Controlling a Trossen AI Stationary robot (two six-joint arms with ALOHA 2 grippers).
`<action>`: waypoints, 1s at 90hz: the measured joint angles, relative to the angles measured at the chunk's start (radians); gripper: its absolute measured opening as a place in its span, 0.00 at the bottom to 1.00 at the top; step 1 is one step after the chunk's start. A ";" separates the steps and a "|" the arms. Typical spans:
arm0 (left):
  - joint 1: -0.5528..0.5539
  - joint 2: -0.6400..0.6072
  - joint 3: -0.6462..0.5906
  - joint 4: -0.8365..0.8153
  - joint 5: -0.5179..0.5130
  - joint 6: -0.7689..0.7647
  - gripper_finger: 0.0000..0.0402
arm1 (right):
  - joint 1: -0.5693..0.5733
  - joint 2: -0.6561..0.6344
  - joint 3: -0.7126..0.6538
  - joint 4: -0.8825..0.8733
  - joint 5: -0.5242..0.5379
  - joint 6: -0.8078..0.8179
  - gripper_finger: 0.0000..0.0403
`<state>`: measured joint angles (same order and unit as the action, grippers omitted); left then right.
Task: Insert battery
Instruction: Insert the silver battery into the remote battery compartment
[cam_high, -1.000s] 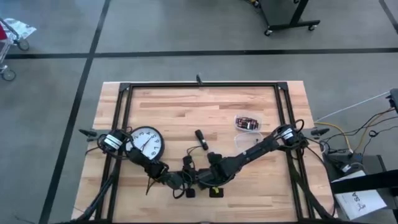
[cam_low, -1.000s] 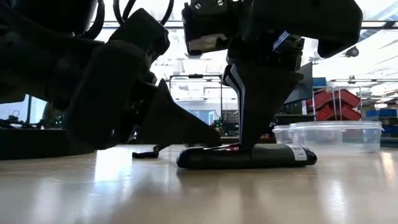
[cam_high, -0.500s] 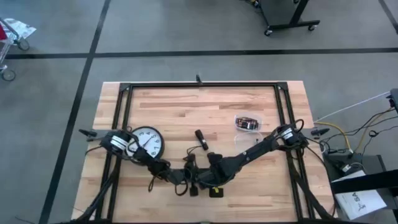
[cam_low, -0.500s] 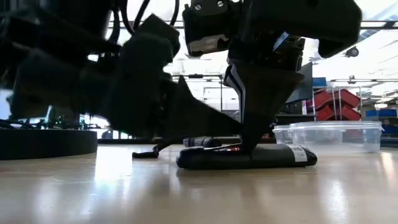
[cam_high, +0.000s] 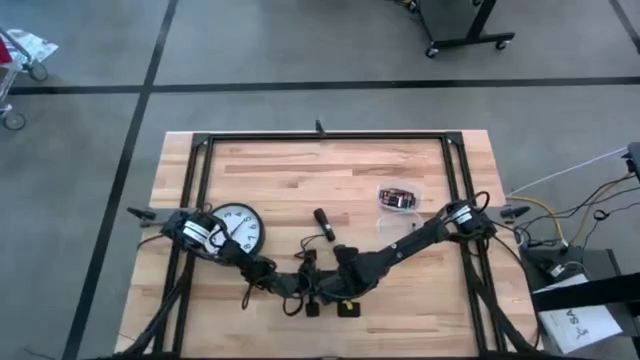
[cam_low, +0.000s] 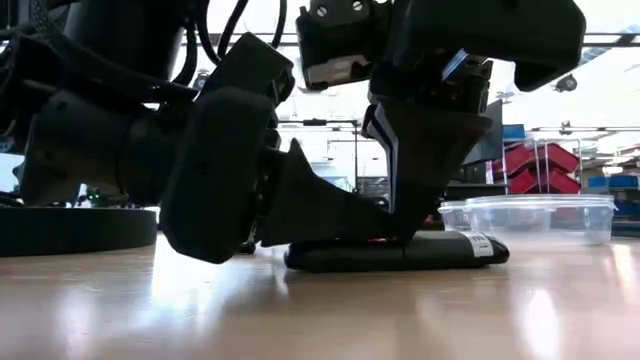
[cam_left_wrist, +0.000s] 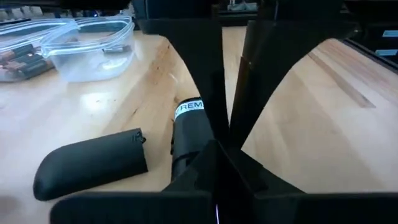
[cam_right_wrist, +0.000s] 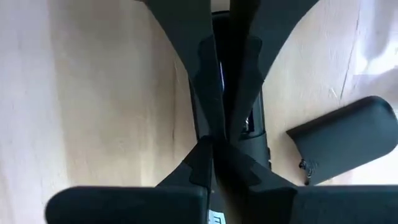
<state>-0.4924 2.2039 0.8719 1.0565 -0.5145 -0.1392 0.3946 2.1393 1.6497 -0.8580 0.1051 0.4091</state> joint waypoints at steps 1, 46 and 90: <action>0.000 0.000 0.000 0.000 0.000 0.001 0.00 | 0.000 0.000 0.000 0.000 0.000 0.001 0.00; -0.003 -0.015 0.000 -0.082 0.000 -0.028 0.00 | -0.004 -0.024 0.041 -0.074 0.019 0.019 0.00; 0.004 -0.138 -0.008 -0.209 0.010 0.024 0.00 | -0.027 -0.071 0.043 -0.213 0.050 0.130 0.00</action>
<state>-0.4889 2.0658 0.8635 0.8479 -0.5046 -0.1152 0.3677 2.0682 1.6932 -1.0708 0.1553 0.5387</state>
